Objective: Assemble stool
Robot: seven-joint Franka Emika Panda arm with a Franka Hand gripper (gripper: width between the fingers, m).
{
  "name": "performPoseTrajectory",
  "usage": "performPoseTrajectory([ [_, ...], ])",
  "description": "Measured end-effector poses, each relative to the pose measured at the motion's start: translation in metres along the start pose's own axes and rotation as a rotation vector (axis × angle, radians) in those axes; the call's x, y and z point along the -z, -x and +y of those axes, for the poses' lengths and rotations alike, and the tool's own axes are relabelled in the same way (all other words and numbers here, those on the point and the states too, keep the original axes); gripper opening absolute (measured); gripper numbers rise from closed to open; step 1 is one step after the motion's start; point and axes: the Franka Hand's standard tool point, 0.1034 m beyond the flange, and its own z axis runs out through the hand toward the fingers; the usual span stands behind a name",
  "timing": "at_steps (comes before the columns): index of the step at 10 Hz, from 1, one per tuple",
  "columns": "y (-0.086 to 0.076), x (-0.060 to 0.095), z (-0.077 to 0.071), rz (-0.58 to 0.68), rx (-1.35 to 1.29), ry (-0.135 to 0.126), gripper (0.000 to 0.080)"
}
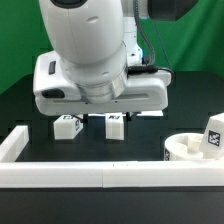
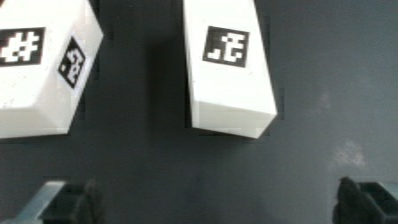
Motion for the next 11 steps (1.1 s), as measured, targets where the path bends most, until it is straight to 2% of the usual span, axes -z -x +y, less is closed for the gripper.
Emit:
performPoseTrajectory([
  [1, 0.009, -0.014, 0.002, -0.101, -0.029, -0.011, 0.0649],
  [3, 0.016, -0.022, 0.003, -0.204, -0.032, -0.020, 0.0649],
  [7, 0.016, -0.026, 0.003, -0.220, -0.044, -0.020, 0.0649],
  [9, 0.017, -0.039, -0.004, -0.249, -0.063, -0.022, 0.0649],
  [11, 0.010, -0.053, -0.004, -0.253, -0.068, -0.018, 0.0649],
])
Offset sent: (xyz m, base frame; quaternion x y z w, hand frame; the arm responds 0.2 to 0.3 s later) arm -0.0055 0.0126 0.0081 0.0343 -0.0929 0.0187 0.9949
